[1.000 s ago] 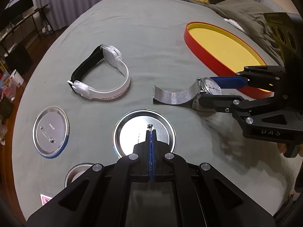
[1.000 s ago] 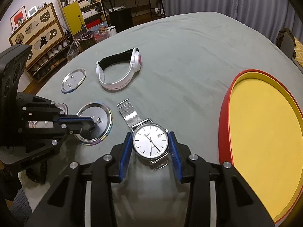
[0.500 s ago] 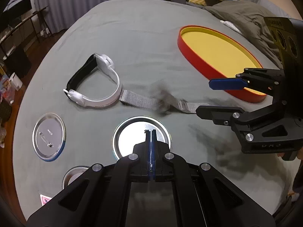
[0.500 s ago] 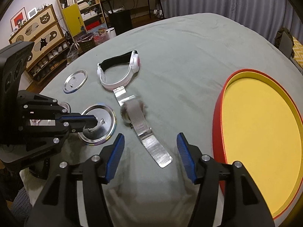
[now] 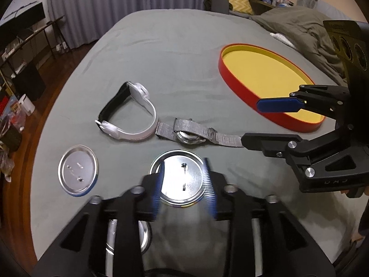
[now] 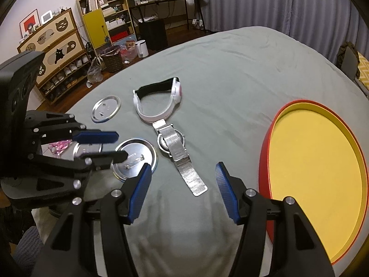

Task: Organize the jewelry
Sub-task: 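Open both tools and pull them back from the laid-out items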

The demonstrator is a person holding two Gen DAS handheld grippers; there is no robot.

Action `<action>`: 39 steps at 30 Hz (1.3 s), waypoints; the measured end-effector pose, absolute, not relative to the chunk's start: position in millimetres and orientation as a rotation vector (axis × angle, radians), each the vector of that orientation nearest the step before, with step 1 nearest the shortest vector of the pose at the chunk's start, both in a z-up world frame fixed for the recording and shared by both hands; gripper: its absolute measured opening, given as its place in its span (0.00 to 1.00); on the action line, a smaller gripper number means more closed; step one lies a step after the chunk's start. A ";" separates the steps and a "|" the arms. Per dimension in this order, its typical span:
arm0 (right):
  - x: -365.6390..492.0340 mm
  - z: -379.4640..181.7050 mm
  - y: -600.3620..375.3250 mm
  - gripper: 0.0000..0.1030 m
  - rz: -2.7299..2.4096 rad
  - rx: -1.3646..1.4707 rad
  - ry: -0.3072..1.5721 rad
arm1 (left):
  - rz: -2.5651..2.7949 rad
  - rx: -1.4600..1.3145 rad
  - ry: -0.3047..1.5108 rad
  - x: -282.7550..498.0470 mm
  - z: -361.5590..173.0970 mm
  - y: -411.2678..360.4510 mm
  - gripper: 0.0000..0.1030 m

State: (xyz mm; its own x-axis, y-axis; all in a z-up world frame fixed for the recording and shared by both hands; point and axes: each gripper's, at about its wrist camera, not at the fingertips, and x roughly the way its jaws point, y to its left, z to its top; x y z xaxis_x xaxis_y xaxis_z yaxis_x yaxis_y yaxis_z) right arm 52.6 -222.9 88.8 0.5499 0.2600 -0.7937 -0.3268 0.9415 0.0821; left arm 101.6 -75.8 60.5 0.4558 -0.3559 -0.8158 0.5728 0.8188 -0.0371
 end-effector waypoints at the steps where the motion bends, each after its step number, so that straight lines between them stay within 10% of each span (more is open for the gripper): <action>1: 51.3 91.1 -221.4 0.53 0.353 -0.079 0.923 | -0.577 0.261 0.927 99.7 63.6 -75.0 0.41; 11: 30.2 127.0 -209.5 0.62 0.373 -0.090 0.856 | -0.509 0.260 0.853 77.3 101.4 -61.0 0.78; 16: 14.2 148.2 -201.2 0.86 0.387 -0.107 0.805 | -0.449 0.226 0.810 61.4 121.2 -40.8 0.94; 39: -16.5 96.2 -193.9 0.92 0.404 -0.044 0.860 | -0.122 0.018 0.895 -3.7 53.7 3.6 0.95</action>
State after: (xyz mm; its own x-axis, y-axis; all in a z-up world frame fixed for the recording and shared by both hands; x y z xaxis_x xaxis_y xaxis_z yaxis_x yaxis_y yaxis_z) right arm -16.5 -193.9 96.2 0.5818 0.3279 -0.7443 -0.3632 0.9236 0.1230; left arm -3.7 3.6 53.7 0.6189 -0.0984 -0.7792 0.1136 0.9929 -0.0352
